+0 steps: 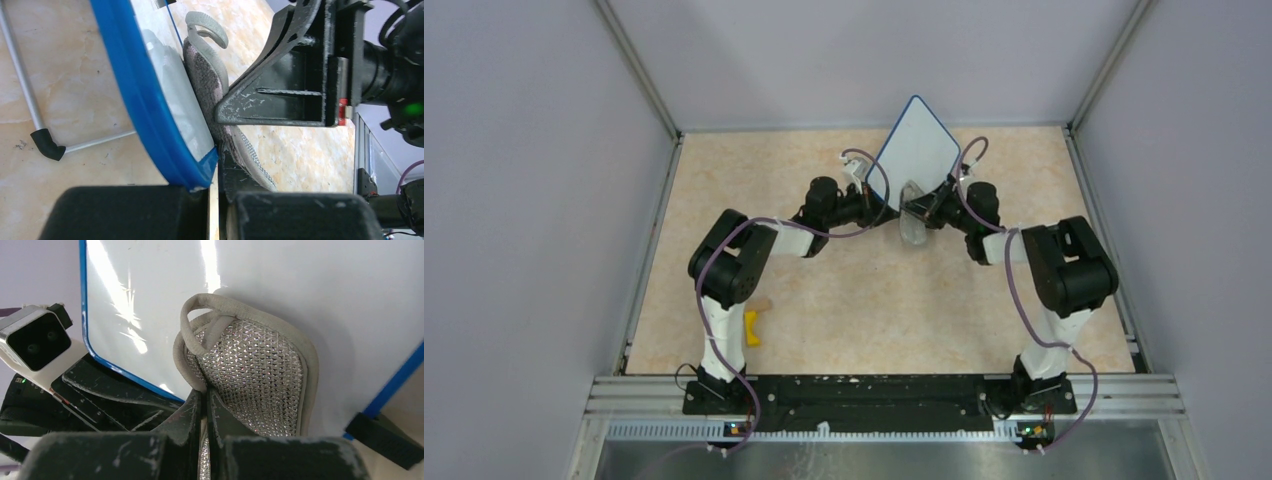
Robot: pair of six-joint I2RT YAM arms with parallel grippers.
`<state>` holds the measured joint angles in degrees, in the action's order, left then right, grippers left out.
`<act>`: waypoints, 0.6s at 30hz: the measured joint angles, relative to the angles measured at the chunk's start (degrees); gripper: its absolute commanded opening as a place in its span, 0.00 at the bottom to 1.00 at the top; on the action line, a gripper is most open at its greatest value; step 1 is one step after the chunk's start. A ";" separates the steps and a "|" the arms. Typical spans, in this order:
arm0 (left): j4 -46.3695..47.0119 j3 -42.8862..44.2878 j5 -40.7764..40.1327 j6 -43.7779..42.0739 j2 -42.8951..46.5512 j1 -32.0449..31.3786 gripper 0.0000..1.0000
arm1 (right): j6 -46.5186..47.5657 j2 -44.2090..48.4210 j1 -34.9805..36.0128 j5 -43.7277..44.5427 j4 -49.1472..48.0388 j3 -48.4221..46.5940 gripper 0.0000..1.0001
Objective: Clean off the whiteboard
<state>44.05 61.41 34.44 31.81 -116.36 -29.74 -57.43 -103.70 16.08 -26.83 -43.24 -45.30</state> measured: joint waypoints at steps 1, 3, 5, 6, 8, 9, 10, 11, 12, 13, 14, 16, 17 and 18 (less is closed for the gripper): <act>0.00 0.00 0.00 0.00 0.00 0.00 0.00 | -0.24 -0.66 -0.52 -0.61 -1.16 0.28 0.00; -0.02 0.00 0.00 -0.02 0.00 0.00 0.00 | -0.66 -2.19 -2.36 -1.84 -3.89 1.62 0.00; 0.00 -0.02 0.00 -0.02 0.00 0.00 0.00 | -0.76 -3.85 -5.05 -2.58 -5.68 3.65 0.00; 0.00 -0.02 0.02 -0.02 0.00 -0.02 0.00 | -0.74 -4.79 -6.75 -2.84 -6.21 4.94 0.00; 0.04 0.00 0.28 -0.09 0.00 -0.17 0.00 | -1.16 -5.46 -8.44 -3.76 -6.84 6.60 0.00; 0.11 -0.02 0.35 -0.37 0.00 -0.44 0.00 | -1.11 -5.33 -8.63 -4.22 -7.13 6.91 0.00; 0.11 -0.02 0.26 -0.50 0.09 -0.59 0.00 | -0.85 -5.01 -8.59 -4.13 -6.91 7.02 0.00; 0.11 -0.02 0.22 -0.52 0.09 -0.57 0.00 | -0.59 -4.72 -8.48 -4.07 -6.47 7.02 0.00; 0.09 0.00 0.22 -0.48 0.09 -0.46 0.00 | -0.13 -4.13 -8.20 -3.89 -5.57 7.02 0.00; 0.04 -0.02 0.22 -0.46 0.09 -0.39 0.00 | 0.42 -3.32 -7.96 -3.78 -4.52 6.99 0.00; 0.02 -0.02 0.22 -0.46 0.09 -0.37 0.00 | 1.20 -1.92 -7.82 -3.32 -2.29 6.95 0.00; -0.09 0.00 0.17 -0.46 0.09 -0.35 0.00 | 3.56 1.92 -7.43 -2.23 2.93 6.80 0.00; -0.17 0.00 0.20 -0.46 0.09 -0.35 0.02 | 5.03 4.44 -7.19 -1.42 6.19 6.45 0.00; -0.28 0.00 0.15 -0.44 0.11 -0.31 0.05 | 6.69 7.06 -6.93 -0.68 9.40 5.88 0.00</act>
<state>43.77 61.41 34.59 31.38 -116.25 -30.04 -50.74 -96.64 9.15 -27.51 -33.85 -39.42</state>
